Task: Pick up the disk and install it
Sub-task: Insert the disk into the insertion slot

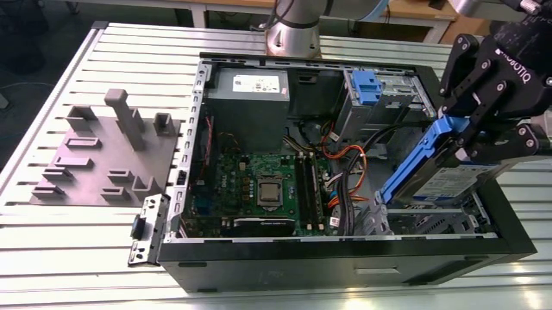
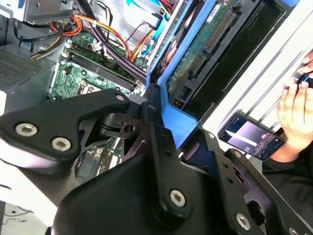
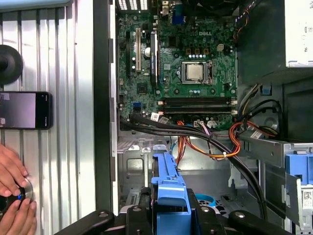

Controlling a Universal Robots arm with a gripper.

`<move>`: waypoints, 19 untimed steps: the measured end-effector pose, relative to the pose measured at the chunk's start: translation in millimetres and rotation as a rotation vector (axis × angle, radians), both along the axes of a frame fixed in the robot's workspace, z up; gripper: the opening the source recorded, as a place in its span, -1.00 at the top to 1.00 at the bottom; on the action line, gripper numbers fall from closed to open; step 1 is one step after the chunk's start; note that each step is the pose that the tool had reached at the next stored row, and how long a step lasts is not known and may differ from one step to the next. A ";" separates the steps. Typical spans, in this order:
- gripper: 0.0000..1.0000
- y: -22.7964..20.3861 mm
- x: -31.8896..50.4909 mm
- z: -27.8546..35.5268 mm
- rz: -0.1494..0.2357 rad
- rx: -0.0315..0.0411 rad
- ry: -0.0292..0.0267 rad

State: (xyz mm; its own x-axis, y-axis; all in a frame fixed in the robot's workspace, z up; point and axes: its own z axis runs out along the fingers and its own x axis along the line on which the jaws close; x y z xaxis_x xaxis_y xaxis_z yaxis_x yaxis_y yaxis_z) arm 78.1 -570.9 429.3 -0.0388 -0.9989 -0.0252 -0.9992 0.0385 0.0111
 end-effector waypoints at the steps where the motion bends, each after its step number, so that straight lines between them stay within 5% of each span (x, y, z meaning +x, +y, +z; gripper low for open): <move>1: 0.27 0.0 0.1 -1.0 0.000 0.0001 0.0000; 10: 0.27 -0.1 0.3 -11.2 0.000 0.0002 -0.0001; 15: 0.27 -0.1 0.3 -11.3 0.000 0.0003 0.0002; 19: 0.27 -0.2 0.3 -6.0 -0.001 0.0003 0.0081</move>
